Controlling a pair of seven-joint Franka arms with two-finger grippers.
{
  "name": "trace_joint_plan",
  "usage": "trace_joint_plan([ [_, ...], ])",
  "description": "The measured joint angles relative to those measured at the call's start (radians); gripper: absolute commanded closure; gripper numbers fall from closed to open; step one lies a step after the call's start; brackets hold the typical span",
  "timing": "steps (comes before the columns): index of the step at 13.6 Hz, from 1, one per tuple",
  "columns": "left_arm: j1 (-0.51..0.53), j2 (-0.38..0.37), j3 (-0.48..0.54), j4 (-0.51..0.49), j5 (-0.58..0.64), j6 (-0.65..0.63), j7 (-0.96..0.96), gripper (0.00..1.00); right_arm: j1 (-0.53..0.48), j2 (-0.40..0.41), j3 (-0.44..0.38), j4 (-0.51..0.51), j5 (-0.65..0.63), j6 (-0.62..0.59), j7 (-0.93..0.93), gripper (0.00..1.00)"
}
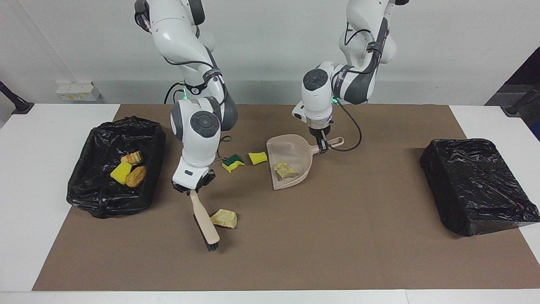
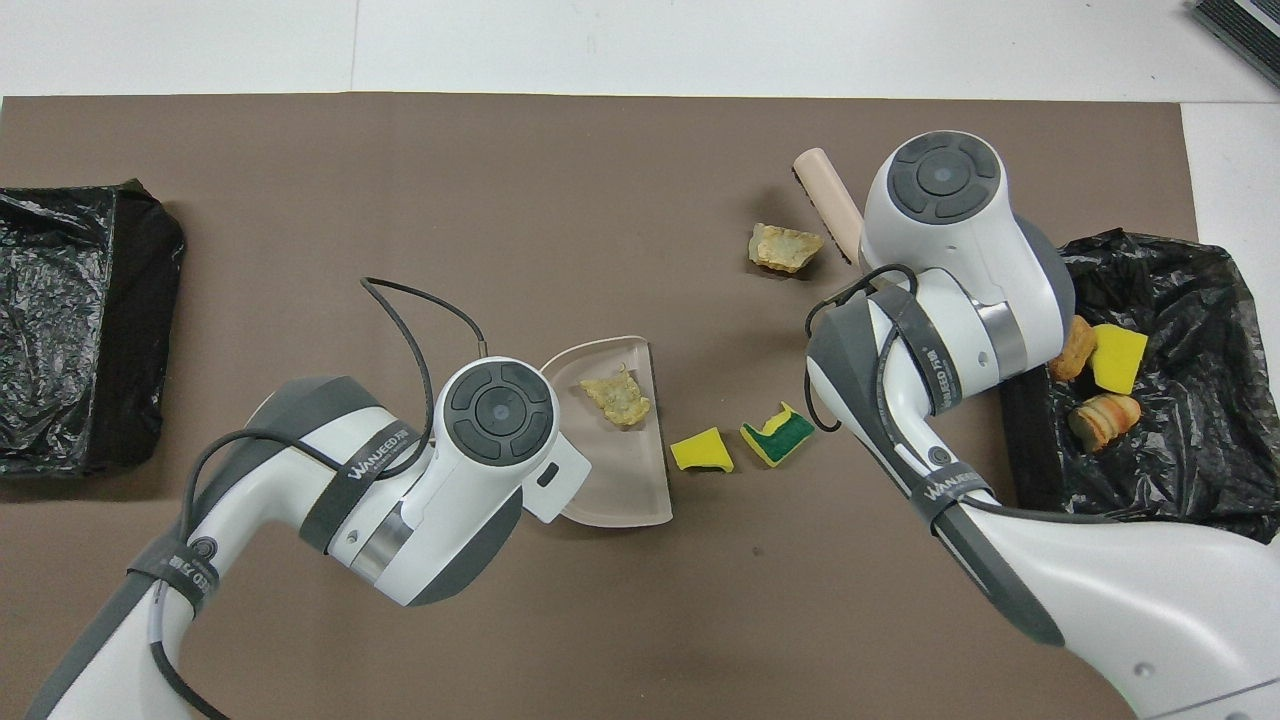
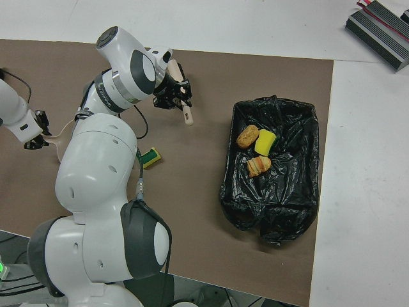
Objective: Sweep and dump trash in bin
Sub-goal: 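Brush the bread toward the dustpan with the right gripper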
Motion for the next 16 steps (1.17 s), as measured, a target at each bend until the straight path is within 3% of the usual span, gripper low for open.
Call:
trace_joint_plan([
  [5, 0.002, 0.0, 0.002, -0.004, 0.0, 0.0, 0.0, 1.0, 0.048, -0.041, 0.039, -0.098, 0.027, -0.021, -0.051, 1.0],
  [9, 0.006, 0.0, 0.006, -0.004, 0.0, 0.0, -0.002, 1.0, 0.106, -0.121, 0.047, -0.209, 0.201, -0.026, -0.023, 1.0],
  [13, 0.044, 0.0, 0.009, -0.006, 0.0, 0.002, -0.073, 1.0, 0.177, -0.166, 0.049, -0.225, 0.261, -0.082, 0.008, 1.0],
  [16, 0.056, 0.0, 0.009, -0.007, 0.0, 0.003, -0.119, 1.0, 0.126, -0.221, 0.04, -0.224, 0.261, -0.145, 0.008, 1.0],
])
